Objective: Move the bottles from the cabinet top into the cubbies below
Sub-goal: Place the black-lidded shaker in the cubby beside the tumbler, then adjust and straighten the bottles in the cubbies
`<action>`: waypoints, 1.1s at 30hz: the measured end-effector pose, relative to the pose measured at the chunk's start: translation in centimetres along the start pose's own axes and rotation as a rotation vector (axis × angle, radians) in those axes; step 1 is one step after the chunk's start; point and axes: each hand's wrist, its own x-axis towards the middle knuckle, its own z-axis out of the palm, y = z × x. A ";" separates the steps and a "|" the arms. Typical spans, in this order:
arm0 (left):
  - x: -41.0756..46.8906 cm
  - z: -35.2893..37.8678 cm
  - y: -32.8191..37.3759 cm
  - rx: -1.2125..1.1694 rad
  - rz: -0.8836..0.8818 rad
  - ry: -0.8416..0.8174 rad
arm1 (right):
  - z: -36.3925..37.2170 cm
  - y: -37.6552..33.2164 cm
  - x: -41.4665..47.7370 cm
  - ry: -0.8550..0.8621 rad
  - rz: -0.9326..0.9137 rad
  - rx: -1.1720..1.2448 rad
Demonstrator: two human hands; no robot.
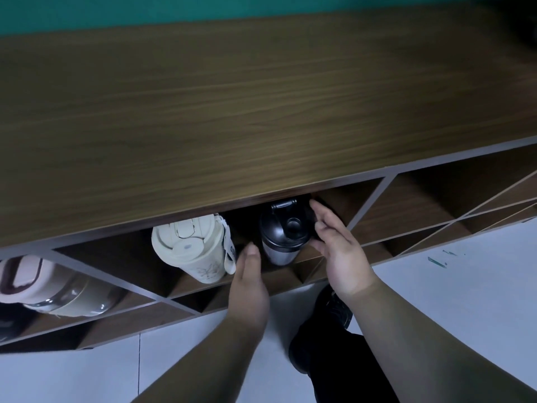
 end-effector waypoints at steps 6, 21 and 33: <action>0.4 1.1 0.6 -0.109 -0.010 0.008 | 0.9 0.0 -0.3 -0.017 -0.023 -0.022; -0.1 2.0 0.2 -0.005 -0.069 0.041 | 1.2 -0.3 -0.1 0.018 -0.011 -0.008; -7.1 -7.1 5.0 0.506 -0.092 -0.094 | 4.3 -5.2 -7.0 -0.015 -0.216 -0.494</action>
